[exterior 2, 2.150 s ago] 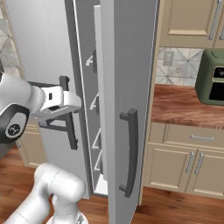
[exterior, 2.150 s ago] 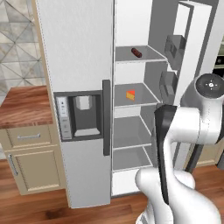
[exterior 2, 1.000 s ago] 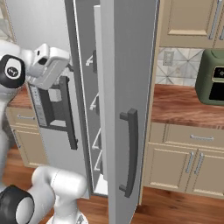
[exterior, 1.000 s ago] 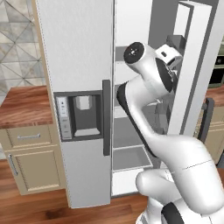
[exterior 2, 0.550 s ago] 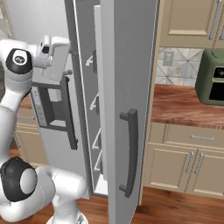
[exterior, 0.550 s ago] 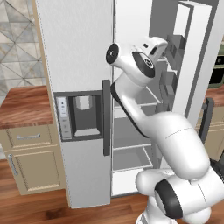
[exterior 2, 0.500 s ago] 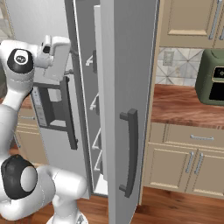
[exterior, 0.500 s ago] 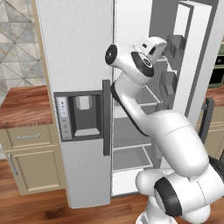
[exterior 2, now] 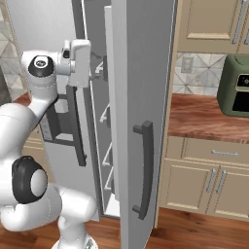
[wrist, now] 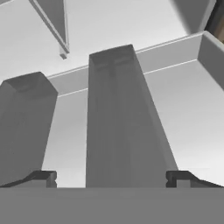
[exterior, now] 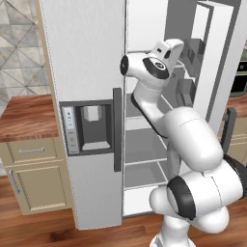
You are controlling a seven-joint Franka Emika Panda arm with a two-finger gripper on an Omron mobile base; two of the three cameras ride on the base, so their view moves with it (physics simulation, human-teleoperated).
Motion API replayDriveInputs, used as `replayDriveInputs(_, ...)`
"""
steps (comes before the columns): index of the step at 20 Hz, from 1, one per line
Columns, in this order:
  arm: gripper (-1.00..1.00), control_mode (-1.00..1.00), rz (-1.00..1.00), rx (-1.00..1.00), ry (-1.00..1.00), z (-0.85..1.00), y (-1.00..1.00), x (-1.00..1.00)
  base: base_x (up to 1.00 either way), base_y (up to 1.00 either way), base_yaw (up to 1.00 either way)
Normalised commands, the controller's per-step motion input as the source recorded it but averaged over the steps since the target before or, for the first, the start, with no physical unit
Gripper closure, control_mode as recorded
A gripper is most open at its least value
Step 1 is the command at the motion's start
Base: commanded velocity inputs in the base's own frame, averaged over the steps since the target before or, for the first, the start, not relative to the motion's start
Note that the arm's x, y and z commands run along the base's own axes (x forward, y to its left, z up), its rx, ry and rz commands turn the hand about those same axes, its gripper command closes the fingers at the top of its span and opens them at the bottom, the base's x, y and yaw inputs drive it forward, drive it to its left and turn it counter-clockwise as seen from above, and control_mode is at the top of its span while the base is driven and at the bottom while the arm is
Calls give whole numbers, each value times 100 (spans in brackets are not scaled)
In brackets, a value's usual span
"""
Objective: Retrieve the sausage and cheese from the fridge and place them on the cutting board on the counter.
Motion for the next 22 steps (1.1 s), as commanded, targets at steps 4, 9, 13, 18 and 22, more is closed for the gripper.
replayDriveInputs(4, -100, -100, -13, -11, 2, 2, -40, 28, 0, 0, 0)
replayDriveInputs(9, -100, -100, -13, -12, 0, 4, -45, 8, 0, 0, 0)
replayDriveInputs(13, -100, -100, -16, -13, 0, 17, -58, -5, 0, 0, 0)
replayDriveInputs(18, -100, -100, -18, -11, 0, 9, -73, -18, 0, 0, 0)
replayDriveInputs(22, -100, -100, -18, -5, 0, 0, -98, -47, 0, 0, 0)
